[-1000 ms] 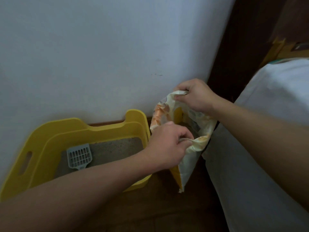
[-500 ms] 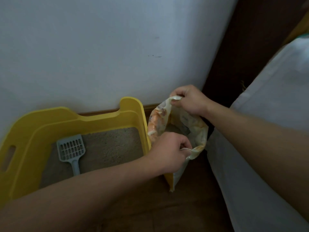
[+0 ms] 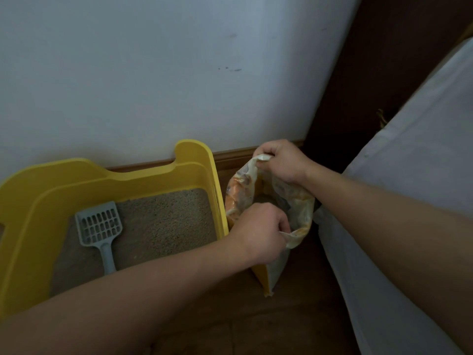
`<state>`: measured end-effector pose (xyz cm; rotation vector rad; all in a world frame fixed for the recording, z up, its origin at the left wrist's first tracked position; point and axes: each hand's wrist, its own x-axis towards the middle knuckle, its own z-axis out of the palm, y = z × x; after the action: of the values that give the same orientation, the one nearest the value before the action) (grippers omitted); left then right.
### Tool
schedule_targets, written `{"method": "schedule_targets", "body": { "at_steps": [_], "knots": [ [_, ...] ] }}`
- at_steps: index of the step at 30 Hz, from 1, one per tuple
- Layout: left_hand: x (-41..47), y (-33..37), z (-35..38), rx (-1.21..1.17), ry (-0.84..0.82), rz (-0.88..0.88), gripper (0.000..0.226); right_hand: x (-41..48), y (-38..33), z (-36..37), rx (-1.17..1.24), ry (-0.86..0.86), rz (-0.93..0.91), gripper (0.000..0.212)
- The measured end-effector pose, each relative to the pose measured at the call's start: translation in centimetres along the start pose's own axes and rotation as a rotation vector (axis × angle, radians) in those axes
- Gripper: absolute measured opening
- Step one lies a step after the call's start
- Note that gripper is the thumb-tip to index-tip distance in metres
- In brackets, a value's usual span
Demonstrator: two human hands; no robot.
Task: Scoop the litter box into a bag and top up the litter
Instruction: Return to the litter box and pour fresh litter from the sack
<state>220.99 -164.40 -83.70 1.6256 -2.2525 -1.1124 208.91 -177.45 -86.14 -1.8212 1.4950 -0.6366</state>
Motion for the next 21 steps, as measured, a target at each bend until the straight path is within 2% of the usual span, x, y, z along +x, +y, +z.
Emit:
{"method": "schedule_targets", "body": {
  "at_steps": [4, 13, 21],
  "knots": [
    [0.6, -0.3, 0.0, 0.014, 0.004, -0.026, 0.008, 0.1, 0.4, 0.4, -0.036, -0.002, 0.023, 0.018],
    [0.8, -1.1, 0.0, -0.018, -0.035, -0.028, 0.009, 0.0, 0.8, 0.0, 0.001, -0.026, 0.090, 0.020],
    [0.8, -1.1, -0.4, -0.046, -0.025, -0.010, 0.037, -0.4, 0.1, -0.7, 0.009, -0.003, 0.093, 0.025]
  ]
}}
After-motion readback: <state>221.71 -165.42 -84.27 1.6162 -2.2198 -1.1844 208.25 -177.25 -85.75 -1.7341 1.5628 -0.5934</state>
